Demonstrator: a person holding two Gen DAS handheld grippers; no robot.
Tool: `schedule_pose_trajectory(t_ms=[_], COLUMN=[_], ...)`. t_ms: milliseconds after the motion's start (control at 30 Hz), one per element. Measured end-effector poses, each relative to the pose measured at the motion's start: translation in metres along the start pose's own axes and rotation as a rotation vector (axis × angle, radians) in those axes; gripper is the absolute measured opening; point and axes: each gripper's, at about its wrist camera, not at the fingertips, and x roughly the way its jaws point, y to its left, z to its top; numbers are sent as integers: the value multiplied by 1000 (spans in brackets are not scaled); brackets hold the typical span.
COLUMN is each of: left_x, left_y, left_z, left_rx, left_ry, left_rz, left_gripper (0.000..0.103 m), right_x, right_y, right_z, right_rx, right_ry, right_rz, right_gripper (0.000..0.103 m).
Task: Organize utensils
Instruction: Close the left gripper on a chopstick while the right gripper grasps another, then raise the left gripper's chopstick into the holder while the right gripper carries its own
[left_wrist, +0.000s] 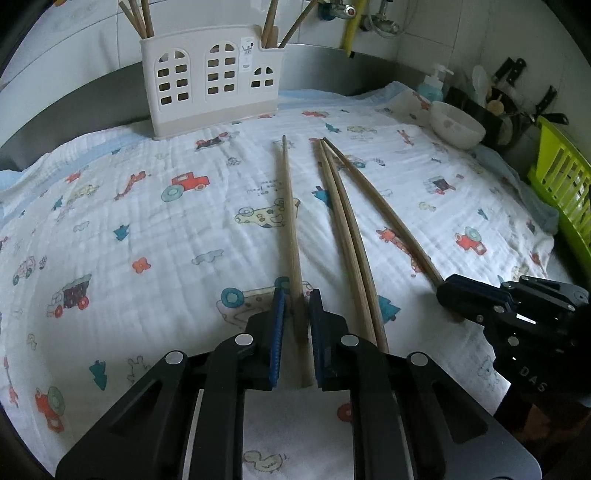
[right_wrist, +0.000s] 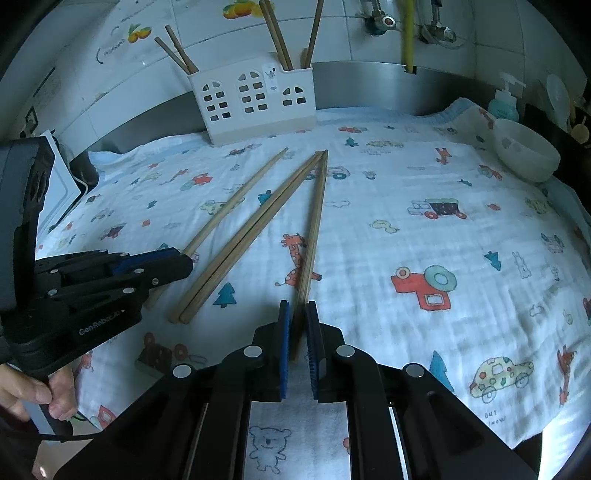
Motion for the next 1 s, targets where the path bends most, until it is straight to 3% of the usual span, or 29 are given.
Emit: schedule_pose_trajectory(t_ms=[200, 267, 500, 1000], left_x=[1, 0, -11, -75], left_y=[-6, -4, 4, 23], left_z=[1, 2, 6, 52], left_rx=[11, -4, -43, -97], left_ry=[-5, -4, -39, -260], left_rz=[35, 28, 2, -28], left_gripper=[12, 6, 5, 5], right_x=[-6, -13, -45, -108], right_y=[-4, -5, -10, -14], right_z=[0, 1, 15, 89], right_rx=[3, -10, -39, -98], right_ry=[-13, -31, -119, -304], right_rz=[7, 1, -9, 65], right_gripper=[7, 7, 6, 6])
